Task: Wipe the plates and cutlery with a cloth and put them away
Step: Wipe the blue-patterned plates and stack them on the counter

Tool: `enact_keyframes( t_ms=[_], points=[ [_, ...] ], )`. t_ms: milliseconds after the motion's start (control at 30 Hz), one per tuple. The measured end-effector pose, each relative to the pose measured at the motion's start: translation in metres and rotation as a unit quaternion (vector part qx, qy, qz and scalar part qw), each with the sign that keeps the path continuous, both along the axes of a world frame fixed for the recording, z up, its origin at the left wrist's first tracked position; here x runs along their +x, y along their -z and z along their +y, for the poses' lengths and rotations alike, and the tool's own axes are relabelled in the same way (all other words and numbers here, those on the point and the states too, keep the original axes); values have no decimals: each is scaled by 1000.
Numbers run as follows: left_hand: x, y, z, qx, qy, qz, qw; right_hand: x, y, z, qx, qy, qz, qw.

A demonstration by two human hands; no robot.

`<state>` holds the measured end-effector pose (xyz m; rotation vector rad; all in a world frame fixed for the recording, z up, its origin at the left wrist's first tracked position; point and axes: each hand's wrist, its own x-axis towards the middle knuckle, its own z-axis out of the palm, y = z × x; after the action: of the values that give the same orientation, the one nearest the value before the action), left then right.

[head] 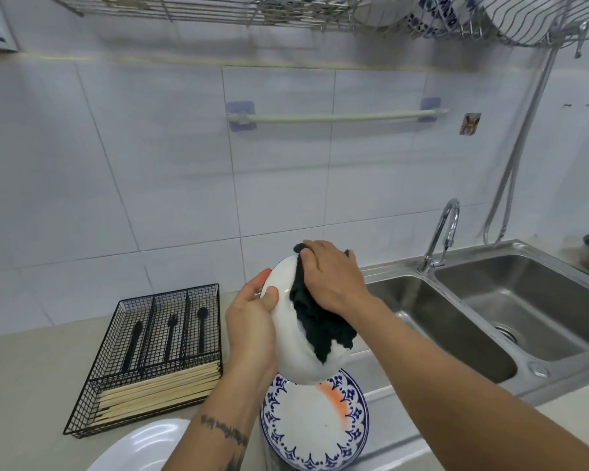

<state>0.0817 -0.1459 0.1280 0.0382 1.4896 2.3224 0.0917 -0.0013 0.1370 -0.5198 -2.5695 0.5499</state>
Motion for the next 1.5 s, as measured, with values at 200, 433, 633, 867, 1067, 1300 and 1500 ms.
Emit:
enact_keyframes(
  t_ms=[200, 433, 633, 867, 1067, 1300, 1500],
  points=[
    [-4, -7, -1, 14, 14, 17, 1000, -2, -6, -30, 130, -77, 16, 988],
    [-19, -1, -19, 20, -8, -1, 1000, 14, 18, 7, -116, 5, 57, 992],
    [-15, 1, -12, 48, 5, -11, 999, 26, 36, 3, -56, 10, 120, 991],
    [-19, -1, -5, 74, -17, -6, 997, 55, 80, -44, -256, 81, 208, 941],
    [-11, 0, -2, 9, 1, 59, 998, 47, 76, -46, -226, 117, 197, 947],
    [-16, -11, -9, -54, 48, 203, 977, 37, 19, -12, -43, -58, 140, 988],
    [-22, -8, -13, -78, 78, 275, 955, 35, -3, -10, 17, -142, 73, 987]
  ],
)
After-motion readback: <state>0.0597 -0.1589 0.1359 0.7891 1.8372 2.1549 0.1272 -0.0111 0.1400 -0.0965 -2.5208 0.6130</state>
